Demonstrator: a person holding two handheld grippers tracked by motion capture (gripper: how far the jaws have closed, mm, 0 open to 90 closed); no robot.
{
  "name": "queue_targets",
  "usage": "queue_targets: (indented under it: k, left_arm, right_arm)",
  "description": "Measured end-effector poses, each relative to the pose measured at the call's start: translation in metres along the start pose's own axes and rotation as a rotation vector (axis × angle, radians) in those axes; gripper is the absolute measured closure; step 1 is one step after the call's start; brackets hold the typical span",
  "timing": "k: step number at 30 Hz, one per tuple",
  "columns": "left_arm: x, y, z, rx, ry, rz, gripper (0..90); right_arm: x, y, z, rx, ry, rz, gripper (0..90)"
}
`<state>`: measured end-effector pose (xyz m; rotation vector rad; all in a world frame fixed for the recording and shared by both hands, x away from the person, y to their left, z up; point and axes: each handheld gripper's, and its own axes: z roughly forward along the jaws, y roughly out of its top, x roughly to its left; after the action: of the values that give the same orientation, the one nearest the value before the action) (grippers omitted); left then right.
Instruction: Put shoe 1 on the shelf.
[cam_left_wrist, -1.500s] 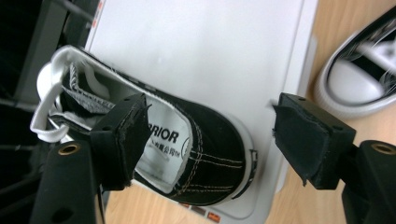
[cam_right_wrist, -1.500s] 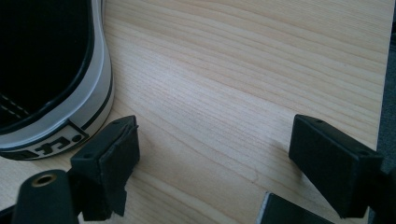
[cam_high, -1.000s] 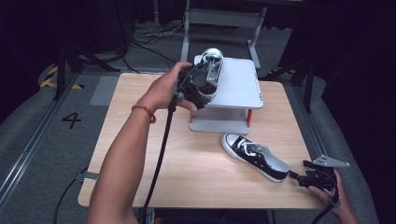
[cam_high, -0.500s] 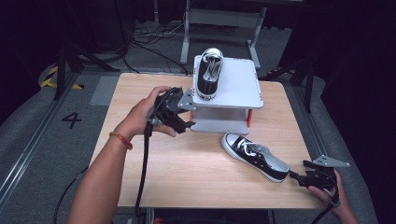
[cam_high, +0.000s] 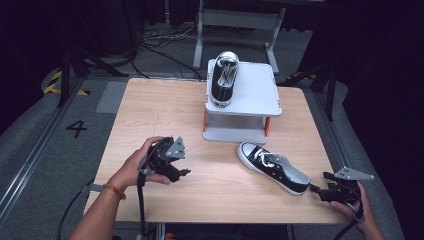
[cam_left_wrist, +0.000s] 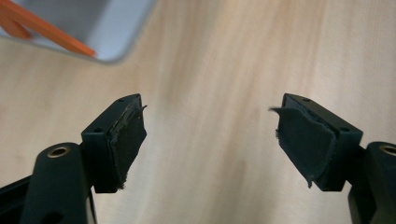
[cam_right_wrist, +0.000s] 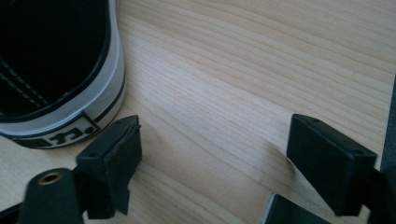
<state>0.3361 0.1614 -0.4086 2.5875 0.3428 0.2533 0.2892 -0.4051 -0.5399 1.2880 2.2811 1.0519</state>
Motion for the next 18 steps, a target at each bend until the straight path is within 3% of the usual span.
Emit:
queue_targets:
  k: [2,7,10,11,12,16,18]
  left_arm:
    - [-0.006,-0.013,0.006,0.002,-0.023,-0.016,25.1]
    - [-0.019,-0.041,0.014,-0.022,-0.036,-0.078,26.0]
    - [-0.022,-0.048,0.017,-0.012,-0.039,-0.094,25.9]
    - [-0.023,-0.054,0.019,-0.008,-0.037,-0.112,25.9]
    - [-0.023,-0.056,0.019,-0.015,-0.043,-0.121,25.9]
    - [-0.025,-0.062,0.021,-0.037,-0.057,-0.146,25.9]
    - [-0.029,-0.071,0.029,-0.015,-0.077,-0.162,25.9]
  right_arm:
    - [0.000,0.000,-0.002,0.003,0.014,-0.007,22.0]
    - [0.007,0.008,-0.010,-0.032,0.064,-0.034,25.0]
    - [0.011,0.013,-0.014,-0.045,0.072,-0.056,26.9]
    - [0.019,0.021,-0.018,-0.051,0.064,-0.101,30.8]
    - [0.020,0.023,-0.019,-0.051,0.056,-0.114,31.4]
    - [0.023,0.028,-0.027,-0.074,0.071,-0.114,35.3]
    - [0.024,0.032,-0.035,-0.094,0.100,-0.127,35.4]
